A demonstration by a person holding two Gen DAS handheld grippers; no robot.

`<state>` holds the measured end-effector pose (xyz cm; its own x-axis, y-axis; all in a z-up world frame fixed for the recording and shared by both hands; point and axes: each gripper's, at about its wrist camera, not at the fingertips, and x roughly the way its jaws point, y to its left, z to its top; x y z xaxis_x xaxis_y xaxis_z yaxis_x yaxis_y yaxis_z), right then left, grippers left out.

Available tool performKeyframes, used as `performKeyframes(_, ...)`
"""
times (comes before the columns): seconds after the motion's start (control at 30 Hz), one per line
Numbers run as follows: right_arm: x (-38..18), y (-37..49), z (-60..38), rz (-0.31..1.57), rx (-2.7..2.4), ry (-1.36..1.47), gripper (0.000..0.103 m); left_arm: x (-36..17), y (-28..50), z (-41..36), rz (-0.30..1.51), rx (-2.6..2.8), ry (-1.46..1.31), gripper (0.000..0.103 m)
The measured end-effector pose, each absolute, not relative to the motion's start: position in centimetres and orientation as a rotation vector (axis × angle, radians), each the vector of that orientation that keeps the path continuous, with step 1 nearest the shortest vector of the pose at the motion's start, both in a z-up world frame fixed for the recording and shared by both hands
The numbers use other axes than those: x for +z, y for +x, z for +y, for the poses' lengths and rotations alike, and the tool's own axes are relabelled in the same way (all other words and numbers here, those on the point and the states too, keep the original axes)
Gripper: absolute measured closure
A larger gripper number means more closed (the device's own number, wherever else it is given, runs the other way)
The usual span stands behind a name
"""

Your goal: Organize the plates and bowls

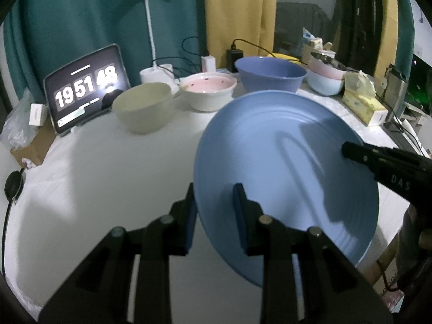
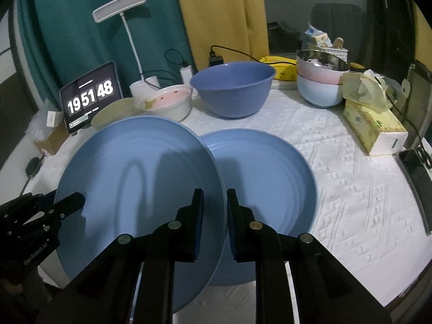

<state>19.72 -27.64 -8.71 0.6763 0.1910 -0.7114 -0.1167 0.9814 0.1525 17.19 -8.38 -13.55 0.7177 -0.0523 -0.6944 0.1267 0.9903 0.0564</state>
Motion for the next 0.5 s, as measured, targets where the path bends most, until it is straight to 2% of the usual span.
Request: performKeyframes(0.5,-9.0,21.4,-31.6,0.816,0.116,0.131,0.085,-14.0,19.8,-12.2,0.784,-0.157,0.126,0.076)
